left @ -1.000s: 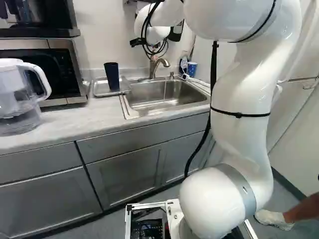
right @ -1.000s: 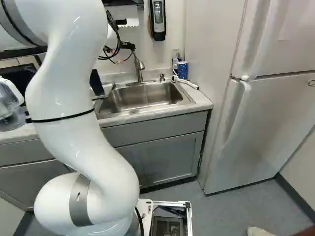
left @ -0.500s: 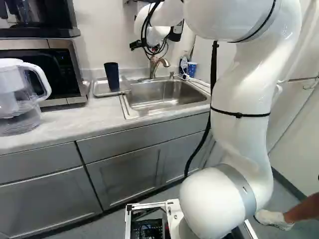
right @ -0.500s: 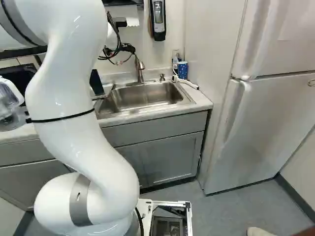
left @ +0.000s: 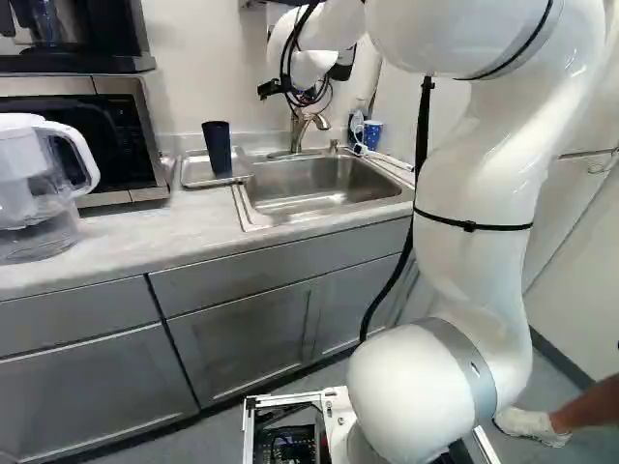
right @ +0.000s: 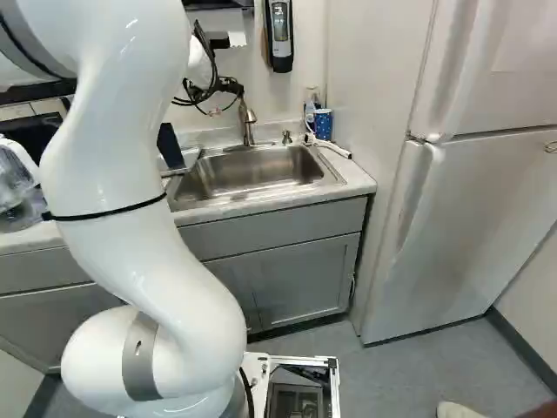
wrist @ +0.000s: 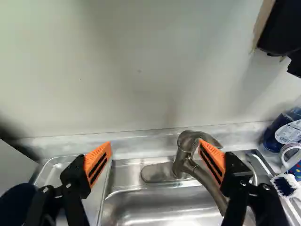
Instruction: Rinse the cup and place it in the tray
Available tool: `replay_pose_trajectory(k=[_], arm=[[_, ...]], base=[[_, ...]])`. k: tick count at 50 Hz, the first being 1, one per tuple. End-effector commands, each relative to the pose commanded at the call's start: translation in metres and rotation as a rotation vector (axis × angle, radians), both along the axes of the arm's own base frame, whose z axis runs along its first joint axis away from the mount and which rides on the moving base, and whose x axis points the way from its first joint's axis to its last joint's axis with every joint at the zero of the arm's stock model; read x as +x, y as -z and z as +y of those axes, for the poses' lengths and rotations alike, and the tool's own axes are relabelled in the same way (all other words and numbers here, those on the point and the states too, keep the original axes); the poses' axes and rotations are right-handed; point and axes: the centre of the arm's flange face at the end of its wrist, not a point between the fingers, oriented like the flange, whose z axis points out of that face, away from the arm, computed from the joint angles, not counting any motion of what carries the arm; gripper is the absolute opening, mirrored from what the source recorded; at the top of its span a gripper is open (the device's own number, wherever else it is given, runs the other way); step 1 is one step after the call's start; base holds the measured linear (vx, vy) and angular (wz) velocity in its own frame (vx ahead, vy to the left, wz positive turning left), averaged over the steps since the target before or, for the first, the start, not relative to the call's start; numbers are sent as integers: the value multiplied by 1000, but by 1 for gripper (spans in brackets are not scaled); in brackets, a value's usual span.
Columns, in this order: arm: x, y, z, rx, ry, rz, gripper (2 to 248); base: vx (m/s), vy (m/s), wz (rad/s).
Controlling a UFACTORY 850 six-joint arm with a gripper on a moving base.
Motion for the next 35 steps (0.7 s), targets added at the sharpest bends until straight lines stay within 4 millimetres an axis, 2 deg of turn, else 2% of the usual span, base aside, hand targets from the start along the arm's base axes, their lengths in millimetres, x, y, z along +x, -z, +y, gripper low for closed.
replay_pose_trajectory(k=[11,35], arm=[[-9,-1,2,-1,-6,3,247],[-52,-3,15,-3,-42,14,247]], base=[[0,0,0],[0,0,0]])
